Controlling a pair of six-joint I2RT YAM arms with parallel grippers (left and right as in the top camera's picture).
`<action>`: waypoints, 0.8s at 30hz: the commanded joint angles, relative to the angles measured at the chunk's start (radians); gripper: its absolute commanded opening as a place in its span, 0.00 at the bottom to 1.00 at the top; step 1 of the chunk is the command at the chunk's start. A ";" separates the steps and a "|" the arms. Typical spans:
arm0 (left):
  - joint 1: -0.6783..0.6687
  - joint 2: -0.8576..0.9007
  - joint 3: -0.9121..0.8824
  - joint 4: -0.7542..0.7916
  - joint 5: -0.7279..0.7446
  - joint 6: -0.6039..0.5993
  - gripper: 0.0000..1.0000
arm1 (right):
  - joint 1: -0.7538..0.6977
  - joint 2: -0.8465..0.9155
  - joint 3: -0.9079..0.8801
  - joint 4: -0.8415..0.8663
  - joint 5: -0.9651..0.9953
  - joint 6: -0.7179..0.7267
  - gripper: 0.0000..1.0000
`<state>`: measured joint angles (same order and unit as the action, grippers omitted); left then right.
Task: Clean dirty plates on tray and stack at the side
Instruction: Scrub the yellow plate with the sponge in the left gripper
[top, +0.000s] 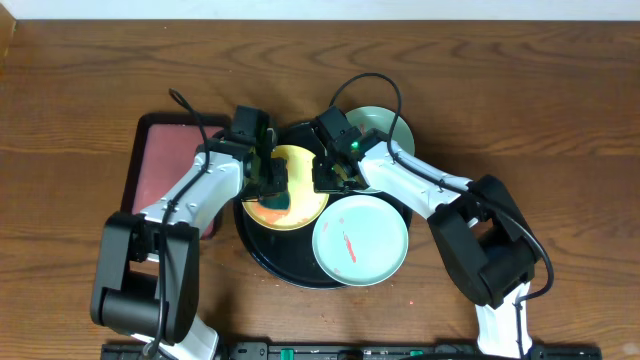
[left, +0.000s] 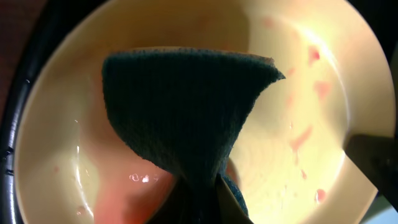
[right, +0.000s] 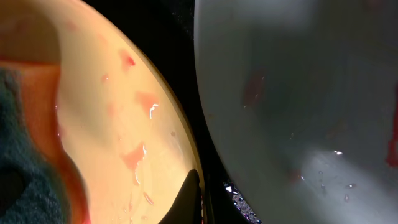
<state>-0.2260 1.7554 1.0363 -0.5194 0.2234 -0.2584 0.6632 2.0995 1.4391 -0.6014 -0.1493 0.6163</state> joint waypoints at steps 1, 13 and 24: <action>-0.003 0.023 -0.013 0.038 -0.224 -0.010 0.07 | 0.011 0.024 0.010 0.003 0.002 -0.019 0.01; -0.018 0.023 -0.013 -0.139 0.058 0.043 0.07 | 0.011 0.024 0.010 0.004 0.002 -0.018 0.01; -0.016 0.023 -0.013 0.132 -0.309 -0.077 0.08 | 0.011 0.024 0.010 0.000 0.003 -0.018 0.01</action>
<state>-0.2417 1.7622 1.0275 -0.3885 0.1528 -0.2581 0.6624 2.1010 1.4410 -0.6018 -0.1452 0.6022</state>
